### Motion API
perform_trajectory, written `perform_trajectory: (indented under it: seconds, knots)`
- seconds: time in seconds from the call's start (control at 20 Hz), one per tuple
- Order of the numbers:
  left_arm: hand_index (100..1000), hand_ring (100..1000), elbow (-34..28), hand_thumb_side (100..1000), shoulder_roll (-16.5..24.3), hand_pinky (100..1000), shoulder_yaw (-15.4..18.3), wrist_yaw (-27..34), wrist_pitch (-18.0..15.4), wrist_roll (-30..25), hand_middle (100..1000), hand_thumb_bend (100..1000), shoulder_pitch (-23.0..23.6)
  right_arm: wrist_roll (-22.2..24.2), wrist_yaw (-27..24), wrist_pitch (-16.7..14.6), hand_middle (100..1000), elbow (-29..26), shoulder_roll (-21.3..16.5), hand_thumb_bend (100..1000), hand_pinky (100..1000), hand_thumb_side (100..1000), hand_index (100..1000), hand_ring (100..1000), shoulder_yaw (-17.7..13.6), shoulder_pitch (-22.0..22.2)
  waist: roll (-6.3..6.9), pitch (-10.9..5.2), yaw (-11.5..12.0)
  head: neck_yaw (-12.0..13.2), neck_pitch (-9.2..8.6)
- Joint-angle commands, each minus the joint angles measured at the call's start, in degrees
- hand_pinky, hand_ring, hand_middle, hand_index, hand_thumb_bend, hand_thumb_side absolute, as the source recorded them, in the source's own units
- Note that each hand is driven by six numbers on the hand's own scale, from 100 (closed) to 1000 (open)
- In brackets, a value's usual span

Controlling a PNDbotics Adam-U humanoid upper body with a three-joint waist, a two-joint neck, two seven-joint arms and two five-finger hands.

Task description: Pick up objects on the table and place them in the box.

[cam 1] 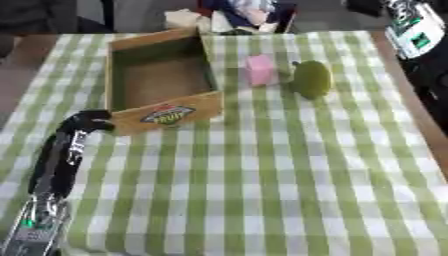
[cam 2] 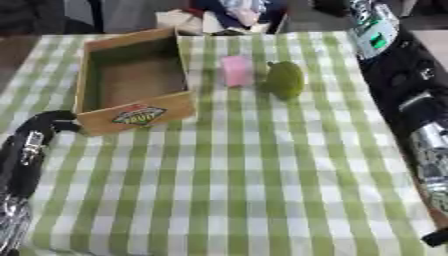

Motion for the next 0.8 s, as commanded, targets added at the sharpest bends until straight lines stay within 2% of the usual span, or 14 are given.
perform_trajectory:
  seconds: [0.05,0.25,0.45,0.65,0.8]
  knots:
    - [754,646,-0.82,908,0.37,848,0.22,-0.22,-0.11,0.13,667,100,-0.29,2.38,5.03,-0.68,742,-2.19,0.96,100,655,440,890,705,0.67,-0.76,0.14,-0.74,0.10,-0.28,0.33]
    - [754,646,-0.83,908,0.30,848,0.16,-0.17,-0.14,0.06,666,100,-0.33,4.79,10.06,-1.56,754,-2.77,2.41,100,668,416,899,719,0.91,-0.26,0.33,-0.70,0.23,-0.53,0.44]
    - [754,645,-0.80,909,0.24,848,0.16,-0.19,-0.14,0.05,665,100,-0.32,6.83,12.83,-2.33,769,-2.68,3.11,100,683,402,914,736,1.02,0.19,0.41,-0.64,0.26,-0.62,0.56]
    - [754,645,-0.76,910,0.19,848,0.18,-0.25,-0.12,0.05,664,100,-0.30,8.90,14.33,-2.82,784,-2.21,3.25,100,693,453,928,747,0.84,0.50,0.43,-0.57,0.22,-0.56,0.57]
    - [754,644,-0.68,910,0.16,848,0.21,-0.29,-0.11,0.08,664,100,-0.27,10.25,14.88,-3.35,797,-1.97,3.20,100,704,532,934,757,0.85,0.55,0.42,-0.55,0.18,-0.55,0.57]
